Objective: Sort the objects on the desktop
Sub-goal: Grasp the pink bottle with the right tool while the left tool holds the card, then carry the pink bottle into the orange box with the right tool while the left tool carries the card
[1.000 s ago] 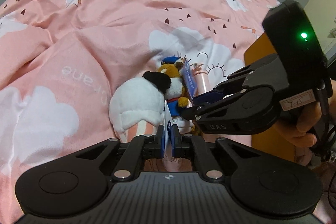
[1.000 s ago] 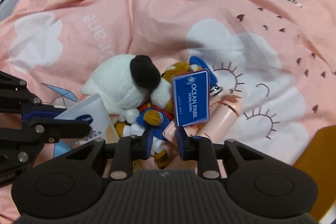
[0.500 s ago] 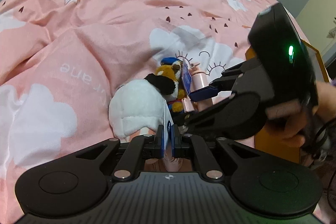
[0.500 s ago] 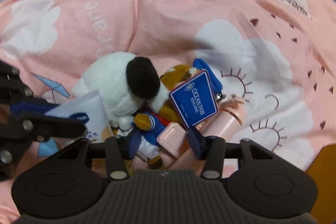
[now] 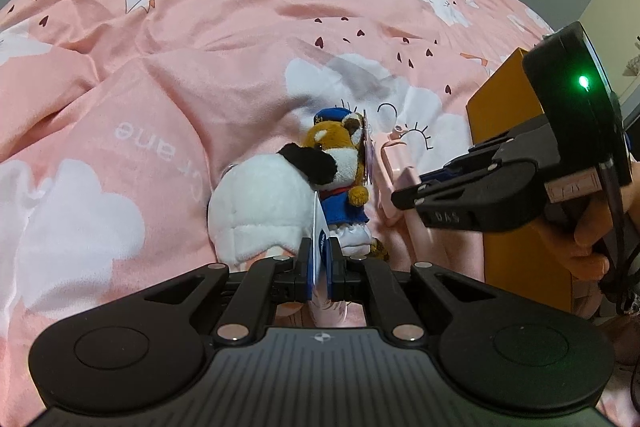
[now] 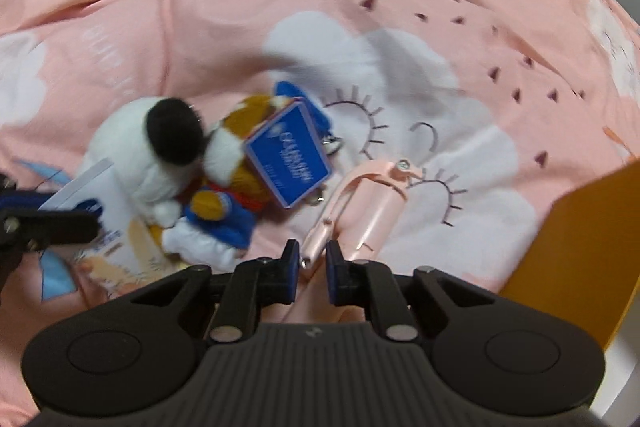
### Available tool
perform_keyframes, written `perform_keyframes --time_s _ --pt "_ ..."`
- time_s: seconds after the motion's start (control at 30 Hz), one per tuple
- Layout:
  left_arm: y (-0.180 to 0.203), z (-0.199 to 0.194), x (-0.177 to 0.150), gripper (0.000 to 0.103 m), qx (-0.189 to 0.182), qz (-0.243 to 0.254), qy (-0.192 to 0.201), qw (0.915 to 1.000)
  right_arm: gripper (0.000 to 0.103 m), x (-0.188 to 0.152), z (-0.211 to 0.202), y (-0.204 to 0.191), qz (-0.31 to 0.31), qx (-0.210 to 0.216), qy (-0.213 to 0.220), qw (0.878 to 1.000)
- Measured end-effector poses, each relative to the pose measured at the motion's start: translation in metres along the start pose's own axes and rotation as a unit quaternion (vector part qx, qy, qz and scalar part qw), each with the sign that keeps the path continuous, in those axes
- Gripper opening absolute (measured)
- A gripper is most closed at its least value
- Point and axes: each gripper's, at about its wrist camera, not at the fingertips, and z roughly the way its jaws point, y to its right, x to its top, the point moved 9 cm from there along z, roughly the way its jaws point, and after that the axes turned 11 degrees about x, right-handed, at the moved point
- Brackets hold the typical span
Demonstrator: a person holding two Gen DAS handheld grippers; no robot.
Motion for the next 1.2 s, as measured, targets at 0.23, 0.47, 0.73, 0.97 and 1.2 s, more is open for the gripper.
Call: perform_keyframes --time_s 0.23,0.47,0.73,0.97,1.2 --pt "-0.001 0.000 0.000 0.006 0.000 -0.007 -0.002 1.0000 0.014 0.005 -0.001 0.006 0.026 0.004 -0.013 1.000" --pt "0.003 -0.005 0.001 0.006 0.004 -0.007 0.012 0.9999 0.007 -0.002 -0.025 0.004 0.071 0.036 0.004 0.997" --pt "0.022 -0.042 0.019 0.005 -0.022 -0.008 0.051 0.9984 0.006 0.001 -0.099 -0.001 0.155 0.124 0.065 0.978" --pt "0.054 -0.077 0.029 0.005 -0.045 -0.005 0.086 0.9953 0.007 -0.025 -0.195 0.031 0.199 0.093 0.159 0.963" --pt "0.103 -0.121 0.062 0.005 -0.081 0.036 0.137 0.9866 0.007 -0.073 -0.246 0.104 0.260 0.005 0.194 0.946"
